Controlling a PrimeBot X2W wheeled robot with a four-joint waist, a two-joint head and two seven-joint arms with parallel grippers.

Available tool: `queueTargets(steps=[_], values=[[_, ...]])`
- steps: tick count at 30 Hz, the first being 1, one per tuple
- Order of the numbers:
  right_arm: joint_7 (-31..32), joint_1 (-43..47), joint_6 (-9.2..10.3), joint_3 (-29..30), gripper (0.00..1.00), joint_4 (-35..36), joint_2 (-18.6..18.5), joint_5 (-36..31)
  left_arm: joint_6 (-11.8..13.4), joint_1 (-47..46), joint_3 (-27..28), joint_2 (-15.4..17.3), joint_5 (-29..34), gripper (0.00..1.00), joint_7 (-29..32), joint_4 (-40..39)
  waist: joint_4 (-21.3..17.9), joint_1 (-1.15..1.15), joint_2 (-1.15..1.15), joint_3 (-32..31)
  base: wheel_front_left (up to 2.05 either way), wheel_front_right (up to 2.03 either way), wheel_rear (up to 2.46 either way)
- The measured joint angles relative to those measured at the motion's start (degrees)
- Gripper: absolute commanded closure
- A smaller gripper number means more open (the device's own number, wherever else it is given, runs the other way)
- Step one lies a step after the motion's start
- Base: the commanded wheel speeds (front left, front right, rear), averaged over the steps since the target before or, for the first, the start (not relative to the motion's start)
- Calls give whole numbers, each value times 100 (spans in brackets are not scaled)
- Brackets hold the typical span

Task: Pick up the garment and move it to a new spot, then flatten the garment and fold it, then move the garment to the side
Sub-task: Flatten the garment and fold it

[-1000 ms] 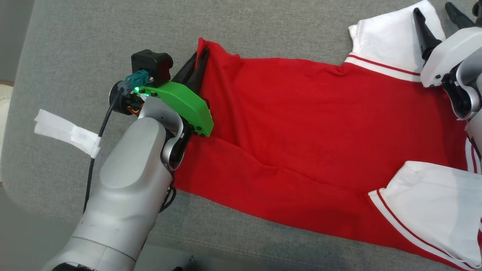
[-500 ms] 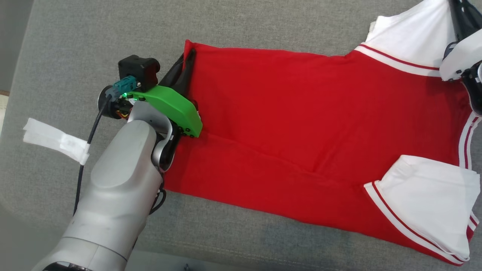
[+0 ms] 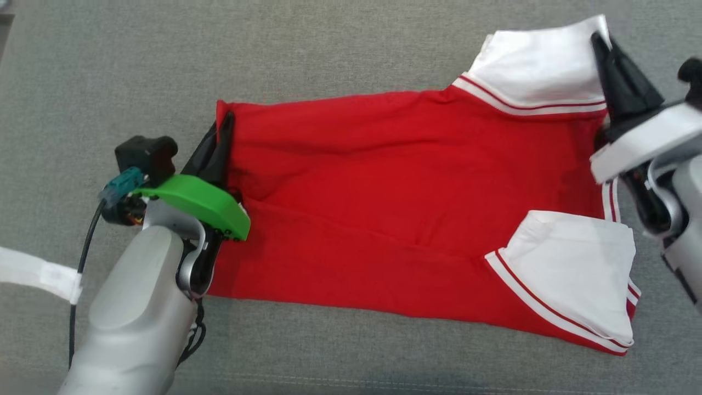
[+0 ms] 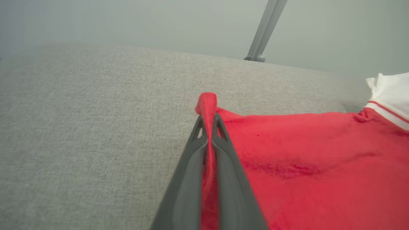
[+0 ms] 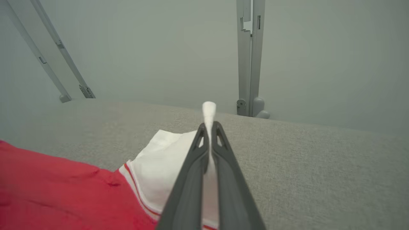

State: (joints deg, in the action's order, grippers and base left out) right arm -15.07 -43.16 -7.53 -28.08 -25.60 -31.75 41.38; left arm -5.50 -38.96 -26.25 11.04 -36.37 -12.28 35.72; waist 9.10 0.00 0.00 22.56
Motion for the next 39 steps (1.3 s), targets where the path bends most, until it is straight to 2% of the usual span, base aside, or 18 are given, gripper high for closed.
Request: queueTargets(steps=[5,9,14,18,19,20,21,22,23,24,28,33,36,39], values=[[0,1517,1,545,100,1152,248,-247,216,772,153,309,-115,100,-21,-733,-239,0,0,-113,0,0,0],[0,2612,1,1018,100,1853,519,-424,501,1410,242,521,-234,100,90,-1397,-422,0,0,-181,0,0,0],[45,3635,1,1503,100,2409,876,-592,816,2046,333,680,-343,100,300,-2051,-555,0,0,-253,0,0,0],[211,4114,3,1669,100,2528,1107,-714,933,2387,375,742,-452,100,424,-2259,-592,0,0,-264,0,0,0],[246,4183,3,1670,100,2541,1179,-738,957,2447,376,740,-492,85,460,-2267,-596,0,0,-264,0,0,0],[246,4183,3,1670,100,2541,1179,-738,957,2447,376,740,-492,62,460,-2267,-596,0,0,-264,0,0,0],[301,4242,3,1666,93,2528,1252,-775,972,2502,378,740,-547,26,466,-2259,-600,0,0,-273,0,0,0],[357,4300,3,1658,58,2507,1292,-833,996,2542,375,740,-553,0,474,-2254,-602,0,0,-281,0,0,0],[389,4337,3,1653,14,2474,1332,-861,1005,2568,363,743,-550,0,472,-2243,-603,0,0,-288,0,0,0],[390,4375,3,1652,0,2426,1372,-912,1026,2601,354,743,-534,0,456,-2231,-605,0,0,-303,0,0,0],[287,4433,3,1711,0,2373,1535,-1207,1226,2726,379,736,-272,0,69,-2279,-636,0,0,-392,0,0,0],[94,4424,3,2041,0,2492,1758,-1490,1416,2861,617,532,75,0,-238,-2683,-700,0,0,-551,0,0,0],[49,4389,3,2286,0,2561,1850,-1712,1496,2921,884,374,416,0,-249,-3069,-733,0,0,-660,0,0,0],[25,4290,3,2542,0,2564,1887,-1906,1457,2955,1212,223,827,0,-259,-3435,-760,0,0,-762,0,0,0]])
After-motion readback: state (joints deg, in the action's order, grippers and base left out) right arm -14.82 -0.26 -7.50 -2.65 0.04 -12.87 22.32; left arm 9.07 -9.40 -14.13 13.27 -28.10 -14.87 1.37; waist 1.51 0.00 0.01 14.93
